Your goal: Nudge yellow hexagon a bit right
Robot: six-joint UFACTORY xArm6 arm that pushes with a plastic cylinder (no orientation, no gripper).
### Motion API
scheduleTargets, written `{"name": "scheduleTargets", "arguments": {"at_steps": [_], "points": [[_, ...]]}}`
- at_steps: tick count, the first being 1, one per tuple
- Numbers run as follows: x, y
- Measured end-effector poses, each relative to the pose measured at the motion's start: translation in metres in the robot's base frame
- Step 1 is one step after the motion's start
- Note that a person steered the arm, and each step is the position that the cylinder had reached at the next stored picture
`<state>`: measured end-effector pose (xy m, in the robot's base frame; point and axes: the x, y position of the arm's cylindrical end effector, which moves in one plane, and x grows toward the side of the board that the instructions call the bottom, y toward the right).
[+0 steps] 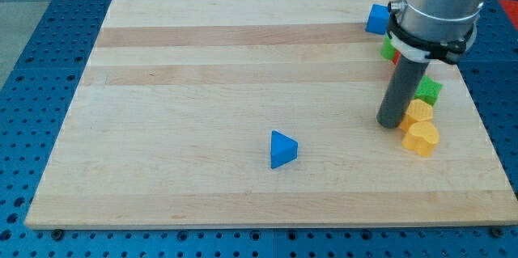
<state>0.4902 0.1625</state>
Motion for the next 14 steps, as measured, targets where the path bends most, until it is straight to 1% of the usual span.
{"name": "scheduleTargets", "arguments": {"at_steps": [1,2,4,7,13,14], "points": [[0.027,-0.011],[0.034,-0.013],[0.032,-0.013],[0.012,-0.013],[0.013,-0.013],[0.013,-0.026]]}}
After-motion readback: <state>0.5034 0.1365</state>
